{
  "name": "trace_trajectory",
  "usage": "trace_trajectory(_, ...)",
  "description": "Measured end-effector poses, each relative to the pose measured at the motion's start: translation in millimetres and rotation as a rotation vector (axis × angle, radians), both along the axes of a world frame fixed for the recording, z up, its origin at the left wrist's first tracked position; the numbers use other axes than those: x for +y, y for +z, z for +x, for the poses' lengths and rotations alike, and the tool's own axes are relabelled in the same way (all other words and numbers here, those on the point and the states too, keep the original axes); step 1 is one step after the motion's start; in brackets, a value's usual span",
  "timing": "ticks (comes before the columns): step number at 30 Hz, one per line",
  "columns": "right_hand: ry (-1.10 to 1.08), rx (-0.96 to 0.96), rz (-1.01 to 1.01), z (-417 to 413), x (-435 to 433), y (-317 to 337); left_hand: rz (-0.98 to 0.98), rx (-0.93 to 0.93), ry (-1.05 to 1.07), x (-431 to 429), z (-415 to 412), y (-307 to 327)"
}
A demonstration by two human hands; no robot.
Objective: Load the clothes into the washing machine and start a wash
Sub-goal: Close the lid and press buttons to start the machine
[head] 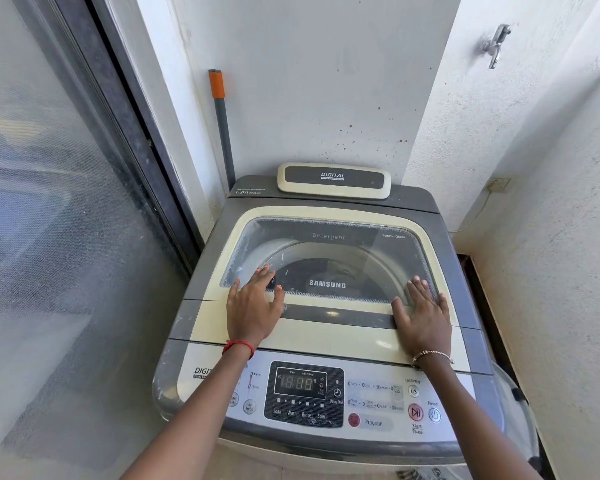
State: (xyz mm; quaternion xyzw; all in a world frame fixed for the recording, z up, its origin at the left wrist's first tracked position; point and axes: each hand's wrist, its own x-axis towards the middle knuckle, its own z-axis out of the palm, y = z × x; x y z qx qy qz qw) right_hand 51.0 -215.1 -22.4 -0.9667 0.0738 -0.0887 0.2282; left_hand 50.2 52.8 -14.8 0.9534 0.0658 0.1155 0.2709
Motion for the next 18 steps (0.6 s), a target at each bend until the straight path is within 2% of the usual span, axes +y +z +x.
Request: trace_trajectory(18,0.004,-0.001,-0.007,-0.4,0.2,1.2,0.003,0.012,-0.005,-0.2,-0.4,0.7)
